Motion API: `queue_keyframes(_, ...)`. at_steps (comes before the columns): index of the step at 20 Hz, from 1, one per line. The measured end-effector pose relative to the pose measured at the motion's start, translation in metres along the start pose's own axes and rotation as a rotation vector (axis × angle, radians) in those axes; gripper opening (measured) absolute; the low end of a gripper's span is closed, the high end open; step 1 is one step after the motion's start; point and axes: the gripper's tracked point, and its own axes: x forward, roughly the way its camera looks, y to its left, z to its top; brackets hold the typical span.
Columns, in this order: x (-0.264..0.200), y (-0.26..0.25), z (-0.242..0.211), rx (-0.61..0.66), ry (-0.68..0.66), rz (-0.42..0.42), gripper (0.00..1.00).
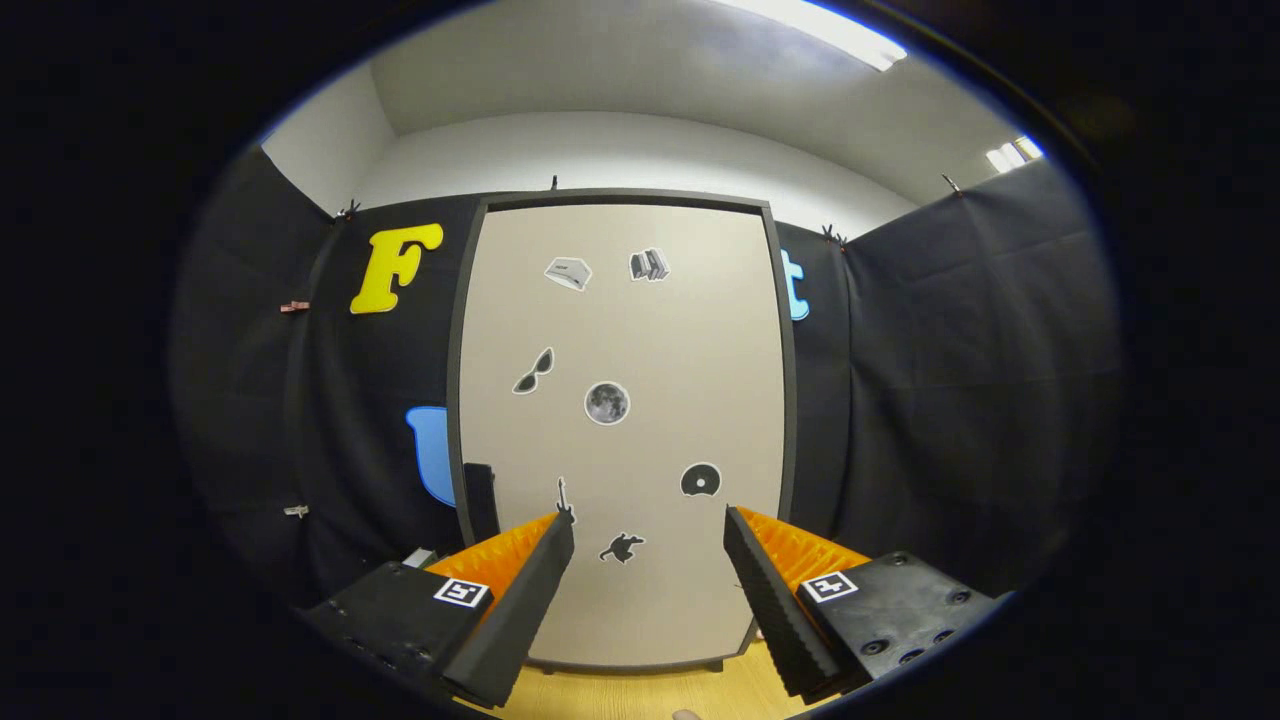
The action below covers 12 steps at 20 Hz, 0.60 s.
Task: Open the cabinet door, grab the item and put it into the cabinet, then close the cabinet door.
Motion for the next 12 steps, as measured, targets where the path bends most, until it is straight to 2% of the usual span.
queue_keyframes(7, 0.0004, 0.0001, 0.0011, 0.011, -0.002, 0.007, 0.97)
queue_keyframes(12, 0.0015, 0.0053, -0.0009, 0.019, 0.009, 0.064, 0.97)
